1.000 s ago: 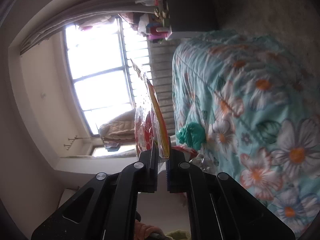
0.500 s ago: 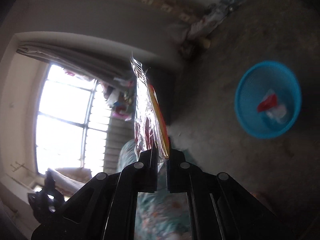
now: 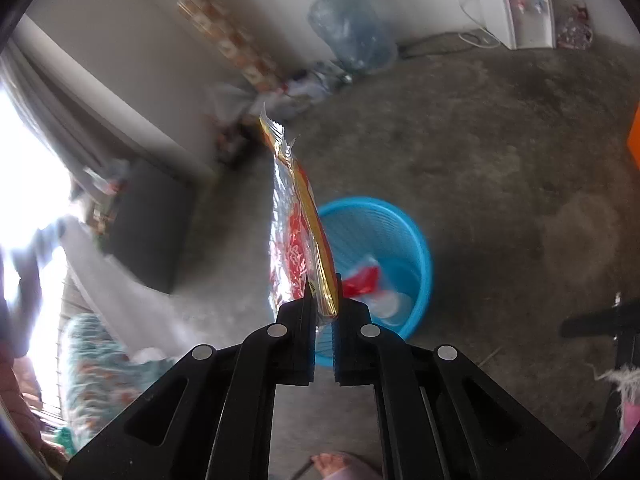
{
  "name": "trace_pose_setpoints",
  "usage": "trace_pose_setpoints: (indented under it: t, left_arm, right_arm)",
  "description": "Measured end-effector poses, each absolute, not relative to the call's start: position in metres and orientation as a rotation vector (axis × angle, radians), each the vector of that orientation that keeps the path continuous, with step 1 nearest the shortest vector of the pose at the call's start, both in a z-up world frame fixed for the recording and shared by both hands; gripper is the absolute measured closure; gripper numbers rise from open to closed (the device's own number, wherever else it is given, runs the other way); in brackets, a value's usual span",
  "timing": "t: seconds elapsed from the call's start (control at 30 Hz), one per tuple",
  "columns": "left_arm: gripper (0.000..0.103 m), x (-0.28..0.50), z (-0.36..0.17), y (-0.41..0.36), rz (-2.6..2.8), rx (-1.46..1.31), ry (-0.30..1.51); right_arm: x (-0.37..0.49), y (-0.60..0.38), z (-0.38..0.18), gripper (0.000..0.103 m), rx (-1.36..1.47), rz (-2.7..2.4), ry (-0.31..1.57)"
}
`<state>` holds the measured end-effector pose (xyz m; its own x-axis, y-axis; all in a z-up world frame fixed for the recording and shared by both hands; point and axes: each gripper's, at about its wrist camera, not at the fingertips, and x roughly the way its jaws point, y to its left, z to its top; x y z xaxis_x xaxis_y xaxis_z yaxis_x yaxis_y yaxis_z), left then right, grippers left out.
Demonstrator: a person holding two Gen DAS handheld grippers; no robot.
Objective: Collect trash
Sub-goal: 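Carry tissue and bag over the blue wastebasket and open both tools, then move both tools back above the Pepsi bottle on the quilt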
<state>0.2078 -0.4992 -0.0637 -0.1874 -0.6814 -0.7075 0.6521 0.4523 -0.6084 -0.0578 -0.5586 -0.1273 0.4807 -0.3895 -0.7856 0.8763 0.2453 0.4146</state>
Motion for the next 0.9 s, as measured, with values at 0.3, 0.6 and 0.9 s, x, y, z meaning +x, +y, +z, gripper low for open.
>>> trace_pose_setpoints:
  t: [0.3, 0.6, 0.9]
  left_arm:
    - [0.051, 0.215, -0.167, -0.521, -0.949, 0.131, 1.487]
    - [0.033, 0.224, -0.085, -0.462, -0.957, 0.09, 1.291]
    - [0.024, 0.191, 0.032, -0.329, -1.068, 0.029, 0.958]
  right_arm:
    - [-0.061, -0.624, -0.195, 0.048, 1.105, -0.899, 0.787]
    - [-0.094, -0.611, -0.185, 0.041, 1.101, -1.007, 0.741]
    - [-0.052, -0.581, -0.098, 0.037, 1.011, -0.762, 0.708]
